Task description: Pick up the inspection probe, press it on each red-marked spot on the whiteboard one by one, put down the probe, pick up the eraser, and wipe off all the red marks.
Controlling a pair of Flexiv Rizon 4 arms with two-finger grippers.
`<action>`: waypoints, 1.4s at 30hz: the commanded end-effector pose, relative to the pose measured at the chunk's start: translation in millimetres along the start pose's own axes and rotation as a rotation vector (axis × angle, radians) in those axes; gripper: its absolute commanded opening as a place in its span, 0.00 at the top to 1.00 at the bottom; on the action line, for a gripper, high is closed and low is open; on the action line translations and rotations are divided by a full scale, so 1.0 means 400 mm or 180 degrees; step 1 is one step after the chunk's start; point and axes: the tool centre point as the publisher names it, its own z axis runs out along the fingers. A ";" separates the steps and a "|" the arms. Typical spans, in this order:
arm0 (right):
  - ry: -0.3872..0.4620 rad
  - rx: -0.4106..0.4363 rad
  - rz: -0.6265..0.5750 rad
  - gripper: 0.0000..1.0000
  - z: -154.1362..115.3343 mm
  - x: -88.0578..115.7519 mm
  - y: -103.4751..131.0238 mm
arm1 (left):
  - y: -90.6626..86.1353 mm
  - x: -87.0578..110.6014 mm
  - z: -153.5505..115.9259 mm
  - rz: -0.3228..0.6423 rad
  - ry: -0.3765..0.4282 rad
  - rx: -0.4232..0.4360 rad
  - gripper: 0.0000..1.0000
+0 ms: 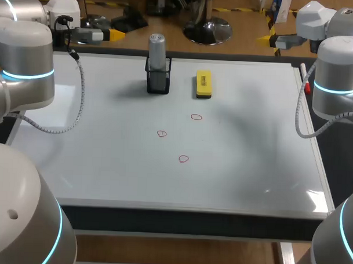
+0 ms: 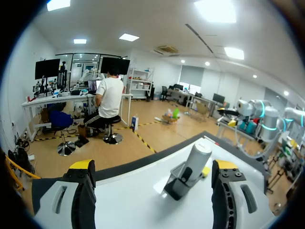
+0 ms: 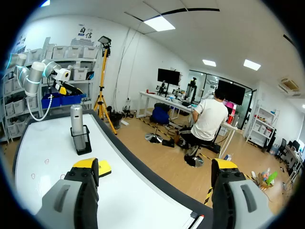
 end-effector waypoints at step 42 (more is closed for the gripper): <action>0.0002 -0.0001 0.0000 0.00 0.000 -0.001 -0.001 | -0.011 0.167 0.123 0.0782 0.1786 -0.0093 0.00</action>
